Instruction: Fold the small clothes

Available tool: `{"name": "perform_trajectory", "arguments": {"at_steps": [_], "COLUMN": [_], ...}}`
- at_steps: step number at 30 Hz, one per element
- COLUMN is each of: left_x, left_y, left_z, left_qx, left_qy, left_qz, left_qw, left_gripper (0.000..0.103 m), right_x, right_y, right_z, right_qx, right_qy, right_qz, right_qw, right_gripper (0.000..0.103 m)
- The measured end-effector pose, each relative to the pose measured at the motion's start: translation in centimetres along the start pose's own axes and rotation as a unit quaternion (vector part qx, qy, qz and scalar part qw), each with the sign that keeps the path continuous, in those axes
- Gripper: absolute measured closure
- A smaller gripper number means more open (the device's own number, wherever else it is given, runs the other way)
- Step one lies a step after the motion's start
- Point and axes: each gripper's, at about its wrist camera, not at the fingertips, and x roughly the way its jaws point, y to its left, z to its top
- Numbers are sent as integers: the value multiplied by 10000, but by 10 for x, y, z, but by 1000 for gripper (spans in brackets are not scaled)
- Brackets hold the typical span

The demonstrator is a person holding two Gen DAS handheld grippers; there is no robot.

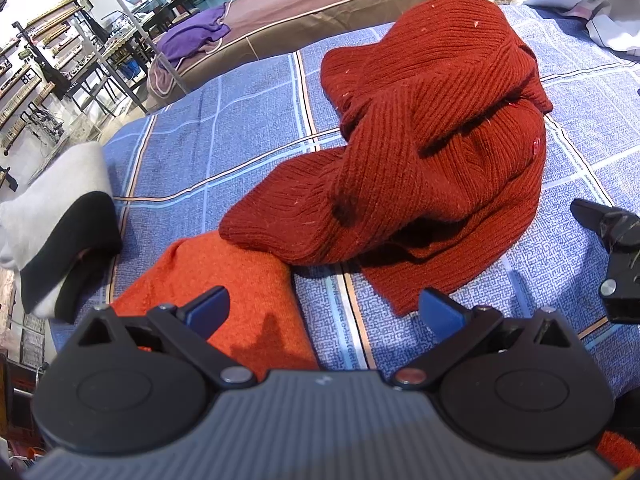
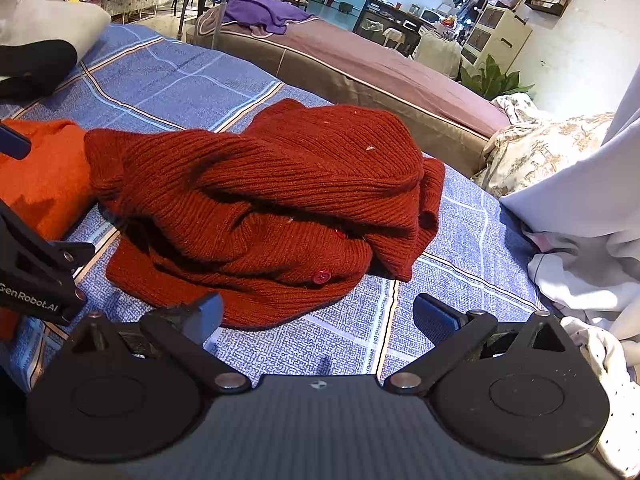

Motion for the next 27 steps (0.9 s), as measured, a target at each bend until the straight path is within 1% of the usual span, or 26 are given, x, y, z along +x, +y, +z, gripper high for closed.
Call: {"name": "perform_trajectory", "arguments": {"at_steps": [18,21,24,27], "left_x": [2,4,10,15], "left_y": [-1,3,7,9], "left_z": [-1,0,1,1], "left_qx": [72,60,-10,-54], "left_qy": [-11,-52,-27,-47], "left_qz": [19,45,-70,-248], "left_qw": [10000,10000,10000,9997], "left_gripper": [0,0,0,0], "right_x": [1,1,2,1], "right_y": [-1,-6,-13,-16], "right_z": [-2,-4,-7,-9], "right_qx": [3,36,159,257], "right_qy": [18,-33,-54,-149], "right_qz": [2,-60,-206,-186], "right_qw": [10000,10000,9996,9994], "right_gripper": [0,0,0,0]}}
